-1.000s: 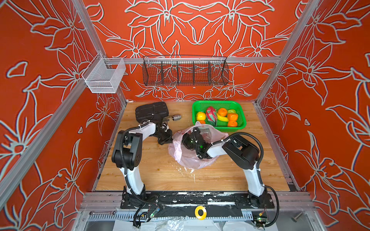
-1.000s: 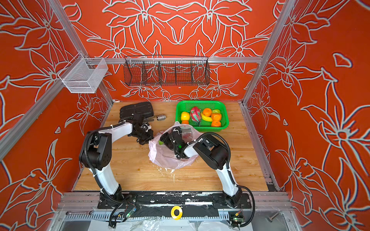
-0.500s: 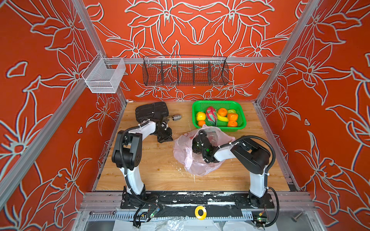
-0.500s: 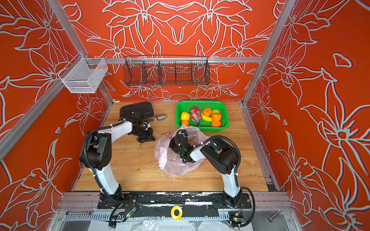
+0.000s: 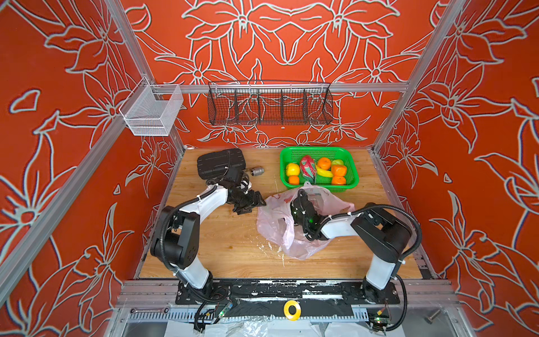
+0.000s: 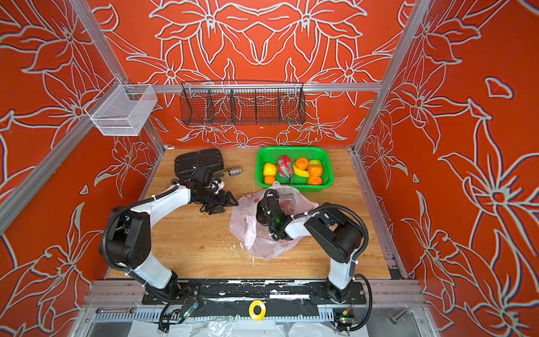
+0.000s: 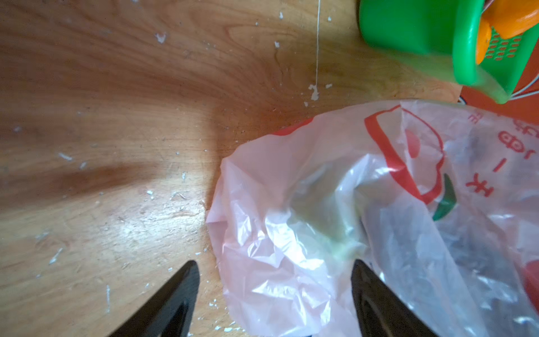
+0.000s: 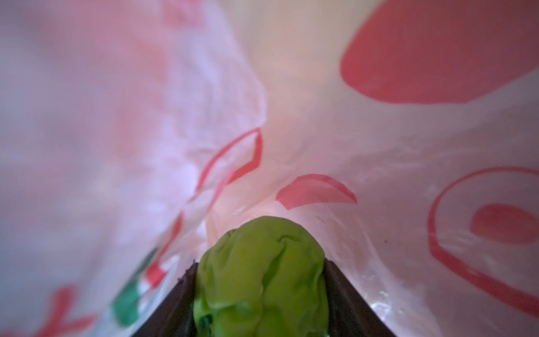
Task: Untie the knot of the plastic bag and take out the fruit
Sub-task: Pick up the fruit from the plastic bag.
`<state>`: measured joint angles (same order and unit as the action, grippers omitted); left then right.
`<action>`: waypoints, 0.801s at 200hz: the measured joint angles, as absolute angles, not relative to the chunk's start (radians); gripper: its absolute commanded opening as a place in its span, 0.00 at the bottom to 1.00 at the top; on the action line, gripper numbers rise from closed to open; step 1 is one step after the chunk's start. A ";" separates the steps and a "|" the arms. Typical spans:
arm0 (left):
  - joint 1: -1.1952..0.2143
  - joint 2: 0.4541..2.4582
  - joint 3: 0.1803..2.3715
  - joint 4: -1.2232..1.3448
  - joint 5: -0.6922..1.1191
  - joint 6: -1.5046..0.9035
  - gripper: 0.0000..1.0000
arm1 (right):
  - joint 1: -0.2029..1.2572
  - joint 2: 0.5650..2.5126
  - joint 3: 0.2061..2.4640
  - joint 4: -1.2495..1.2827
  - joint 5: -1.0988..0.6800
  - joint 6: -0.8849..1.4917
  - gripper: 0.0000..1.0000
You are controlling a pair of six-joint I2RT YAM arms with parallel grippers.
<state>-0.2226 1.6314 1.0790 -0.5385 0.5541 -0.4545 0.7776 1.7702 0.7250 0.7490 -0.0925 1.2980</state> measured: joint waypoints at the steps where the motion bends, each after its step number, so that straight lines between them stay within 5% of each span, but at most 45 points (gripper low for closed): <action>1: -0.222 1.631 1.078 -0.538 0.554 -0.456 0.83 | 0.778 1.769 0.725 0.749 -0.093 1.298 0.45; 38: -0.222 1.655 1.064 -0.494 0.582 -0.479 0.80 | 0.770 1.723 0.712 0.748 -0.103 1.314 0.45; 96: -0.234 1.662 1.056 -0.425 0.625 -0.515 0.25 | 0.779 1.720 0.710 0.743 -0.119 1.362 0.44; 160: -0.242 1.680 1.019 -0.402 0.612 -0.508 0.00 | 0.788 1.646 0.710 0.670 -0.117 1.362 0.45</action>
